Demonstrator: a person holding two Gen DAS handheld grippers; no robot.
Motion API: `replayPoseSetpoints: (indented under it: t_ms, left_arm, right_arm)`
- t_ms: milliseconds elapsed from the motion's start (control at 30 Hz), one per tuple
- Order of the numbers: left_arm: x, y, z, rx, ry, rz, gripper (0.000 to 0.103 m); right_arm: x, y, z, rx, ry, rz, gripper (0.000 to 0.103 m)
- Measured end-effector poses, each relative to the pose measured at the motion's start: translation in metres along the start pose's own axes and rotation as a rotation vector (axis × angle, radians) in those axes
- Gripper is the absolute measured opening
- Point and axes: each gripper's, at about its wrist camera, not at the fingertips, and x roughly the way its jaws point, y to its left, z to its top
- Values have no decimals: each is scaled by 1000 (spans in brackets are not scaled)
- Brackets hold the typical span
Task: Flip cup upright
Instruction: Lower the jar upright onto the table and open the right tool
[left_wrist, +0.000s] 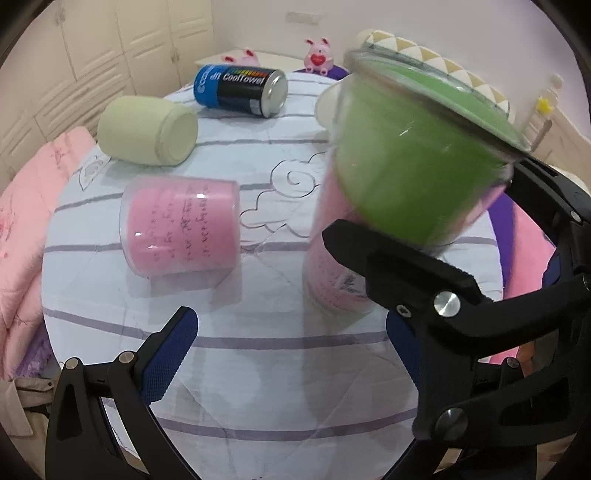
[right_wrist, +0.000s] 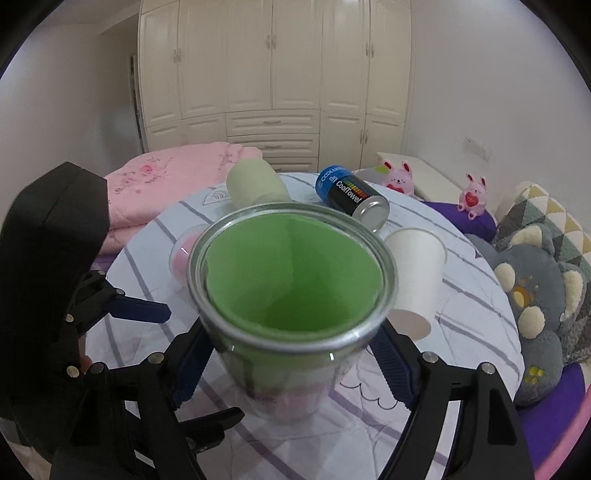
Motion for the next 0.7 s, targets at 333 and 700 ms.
replayPoseSetpoints:
  t_ms: [333, 700]
  left_arm:
    - [-23, -16, 1, 43, -68, 20, 103]
    - [-48, -38, -4, 85, -139, 34, 103]
  right_arm:
    - [-32, -3, 1, 25, 6, -42, 82]
    - [-76, -7, -5, 66, 29, -132, 84]
